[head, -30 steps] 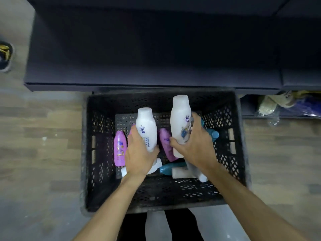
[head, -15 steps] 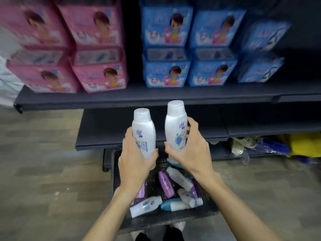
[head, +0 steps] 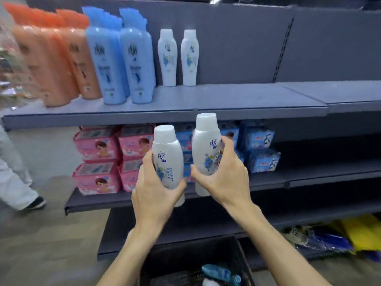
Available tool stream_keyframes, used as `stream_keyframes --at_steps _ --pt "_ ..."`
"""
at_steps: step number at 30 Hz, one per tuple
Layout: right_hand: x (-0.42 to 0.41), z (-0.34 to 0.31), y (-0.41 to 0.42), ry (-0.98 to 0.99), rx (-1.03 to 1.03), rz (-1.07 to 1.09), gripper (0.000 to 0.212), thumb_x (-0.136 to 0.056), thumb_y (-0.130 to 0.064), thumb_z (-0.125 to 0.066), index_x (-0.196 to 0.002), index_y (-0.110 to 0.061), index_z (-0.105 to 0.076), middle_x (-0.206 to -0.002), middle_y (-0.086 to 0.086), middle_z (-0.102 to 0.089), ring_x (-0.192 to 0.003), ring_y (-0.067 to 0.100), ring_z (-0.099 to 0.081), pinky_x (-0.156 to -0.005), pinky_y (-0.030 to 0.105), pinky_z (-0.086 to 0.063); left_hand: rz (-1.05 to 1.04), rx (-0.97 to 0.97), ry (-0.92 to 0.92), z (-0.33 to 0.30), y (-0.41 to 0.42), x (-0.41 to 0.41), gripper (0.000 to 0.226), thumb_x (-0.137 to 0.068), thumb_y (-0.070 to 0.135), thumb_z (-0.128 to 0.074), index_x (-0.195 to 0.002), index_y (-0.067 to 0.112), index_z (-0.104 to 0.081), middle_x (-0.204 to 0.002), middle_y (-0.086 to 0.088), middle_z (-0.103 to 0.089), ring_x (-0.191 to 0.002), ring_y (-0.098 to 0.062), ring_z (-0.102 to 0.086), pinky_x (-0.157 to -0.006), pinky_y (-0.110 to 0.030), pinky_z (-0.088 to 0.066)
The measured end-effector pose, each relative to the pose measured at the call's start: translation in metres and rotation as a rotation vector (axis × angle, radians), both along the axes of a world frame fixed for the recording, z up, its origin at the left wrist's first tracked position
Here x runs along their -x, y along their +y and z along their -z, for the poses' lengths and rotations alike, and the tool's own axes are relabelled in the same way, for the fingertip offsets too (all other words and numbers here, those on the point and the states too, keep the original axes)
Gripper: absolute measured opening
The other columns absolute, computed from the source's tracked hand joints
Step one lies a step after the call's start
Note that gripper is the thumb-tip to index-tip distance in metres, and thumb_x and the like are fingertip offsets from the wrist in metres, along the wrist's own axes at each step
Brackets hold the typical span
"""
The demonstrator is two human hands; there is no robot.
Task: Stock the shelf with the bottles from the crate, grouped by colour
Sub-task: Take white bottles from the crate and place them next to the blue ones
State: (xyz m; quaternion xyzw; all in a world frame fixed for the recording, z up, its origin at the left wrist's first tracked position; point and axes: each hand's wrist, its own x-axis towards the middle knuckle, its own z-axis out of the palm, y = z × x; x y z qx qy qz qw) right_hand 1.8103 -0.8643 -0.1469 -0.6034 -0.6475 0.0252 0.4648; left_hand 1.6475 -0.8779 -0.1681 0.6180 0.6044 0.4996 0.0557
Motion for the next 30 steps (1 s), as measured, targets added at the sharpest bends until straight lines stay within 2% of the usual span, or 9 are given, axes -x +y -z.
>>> stream_keyframes --at_steps 4,8,12,14,17,22,26,30 --pt "-0.002 -0.05 0.001 0.03 -0.097 -0.025 0.078 -0.067 -0.059 -0.075 -0.126 -0.028 -0.034 -0.106 -0.008 -0.062 -0.087 0.018 -0.064 -0.07 0.041 -0.056 -0.011 -0.118 0.028 -0.05 0.002 0.0 0.095 -0.064 0.05 -0.083 -0.141 0.025 -0.035 -0.115 0.004 -0.06 -0.096 -0.017 -0.062 -0.07 -0.031 -0.049" --pt "-0.009 -0.099 0.007 0.034 -0.185 -0.023 0.074 -0.068 -0.057 -0.074 -0.123 -0.028 -0.034 -0.101 -0.006 -0.063 -0.084 0.021 -0.064 -0.069 0.042 -0.055 -0.038 -0.206 0.077 -0.095 0.008 -0.001 0.101 -0.063 0.059 -0.081 -0.146 0.024 -0.034 -0.117 0.003 -0.064 -0.101 -0.019 -0.064 -0.075 -0.036 -0.054" --pt "-0.016 -0.138 0.022 0.076 -0.22 -0.03 0.072 -0.068 -0.053 -0.074 -0.121 -0.027 -0.033 -0.103 -0.003 -0.063 -0.086 0.024 -0.063 -0.071 0.045 -0.056 -0.019 -0.242 -0.016 -0.135 0.018 -0.011 0.095 -0.063 0.053 -0.084 -0.141 0.026 -0.036 -0.11 0.004 -0.066 -0.094 -0.017 -0.064 -0.071 -0.03 -0.046" --pt "-0.02 -0.15 0.034 0.097 -0.203 -0.041 0.071 -0.068 -0.05 -0.075 -0.12 -0.027 -0.032 -0.107 -0.001 -0.061 -0.09 0.025 -0.062 -0.074 0.046 -0.056 -0.002 -0.231 -0.048 -0.15 0.028 -0.015 0.093 -0.062 0.049 -0.085 -0.138 0.031 -0.035 -0.109 0.004 -0.064 -0.093 -0.017 -0.062 -0.072 -0.032 -0.048" --pt "-0.024 -0.161 0.056 0.137 -0.144 -0.053 0.071 -0.069 -0.047 -0.078 -0.118 -0.026 -0.031 -0.111 0.0 -0.058 -0.096 0.025 -0.061 -0.078 0.048 -0.056 0.002 -0.155 -0.119 -0.167 0.046 -0.022 0.089 -0.06 0.042 -0.086 -0.132 0.037 -0.034 -0.107 0.004 -0.063 -0.096 -0.022 -0.062 -0.08 -0.041 -0.052" --pt "-0.027 -0.163 0.091 0.138 -0.065 -0.014 0.071 -0.073 -0.043 -0.079 -0.118 -0.021 -0.029 -0.115 0.004 -0.055 -0.095 0.026 -0.057 -0.08 0.046 -0.054 -0.004 -0.086 -0.165 -0.178 0.074 -0.033 0.085 -0.06 0.035 -0.085 -0.126 0.037 -0.032 -0.105 0.003 -0.061 -0.094 -0.024 -0.061 -0.08 -0.041 -0.052" --pt "-0.029 -0.16 0.114 0.098 -0.031 -0.003 0.069 -0.072 -0.04 -0.08 -0.113 -0.02 -0.029 -0.11 0.006 -0.055 -0.092 0.027 -0.056 -0.076 0.042 -0.053 -0.051 -0.057 -0.128 -0.178 0.097 -0.041 0.083 -0.063 0.038 -0.084 -0.127 0.03 -0.032 -0.106 -0.001 -0.06 -0.094 -0.025 -0.059 -0.074 -0.036 -0.045" --pt "-0.03 -0.156 0.139 0.086 -0.005 0.001 0.067 -0.071 -0.04 -0.081 -0.109 -0.019 -0.03 -0.109 0.007 -0.057 -0.089 0.026 -0.055 -0.071 0.035 -0.047 -0.111 -0.035 -0.059 -0.173 0.122 -0.047 0.084 -0.067 0.041 -0.081 -0.131 0.021 -0.03 -0.109 -0.006 -0.058 -0.1 -0.031 -0.059 -0.077 -0.038 -0.044"
